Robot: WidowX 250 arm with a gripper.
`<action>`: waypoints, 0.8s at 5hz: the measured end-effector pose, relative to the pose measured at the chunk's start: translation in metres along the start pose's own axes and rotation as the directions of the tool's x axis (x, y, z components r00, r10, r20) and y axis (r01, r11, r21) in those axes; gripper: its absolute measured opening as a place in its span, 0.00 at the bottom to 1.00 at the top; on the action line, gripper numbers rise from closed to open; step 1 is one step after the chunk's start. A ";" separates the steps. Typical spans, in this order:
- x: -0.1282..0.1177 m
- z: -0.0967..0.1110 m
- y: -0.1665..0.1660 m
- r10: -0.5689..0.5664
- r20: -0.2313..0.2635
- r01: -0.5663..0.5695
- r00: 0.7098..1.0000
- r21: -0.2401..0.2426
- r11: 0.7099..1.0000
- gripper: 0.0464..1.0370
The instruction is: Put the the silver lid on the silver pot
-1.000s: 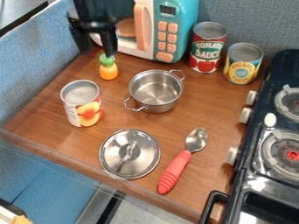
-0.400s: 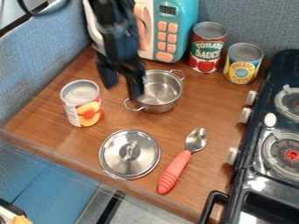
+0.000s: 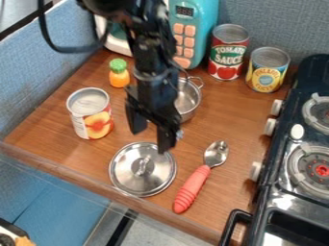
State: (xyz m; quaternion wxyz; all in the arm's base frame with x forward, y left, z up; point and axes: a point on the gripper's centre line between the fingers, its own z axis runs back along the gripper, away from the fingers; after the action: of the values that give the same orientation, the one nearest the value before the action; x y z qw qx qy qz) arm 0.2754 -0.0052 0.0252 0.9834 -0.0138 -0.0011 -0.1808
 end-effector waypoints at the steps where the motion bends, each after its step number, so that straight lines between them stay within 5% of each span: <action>1: -0.008 -0.007 -0.004 -0.008 -0.020 0.008 1.000 0.021 1.000 0.96; 4: -0.034 -0.039 0.014 0.048 -0.108 -0.043 0.993 0.053 0.998 0.91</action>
State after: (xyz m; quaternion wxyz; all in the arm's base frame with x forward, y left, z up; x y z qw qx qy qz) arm 0.2486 0.0188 -0.0145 0.9859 0.0212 0.0485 -0.1588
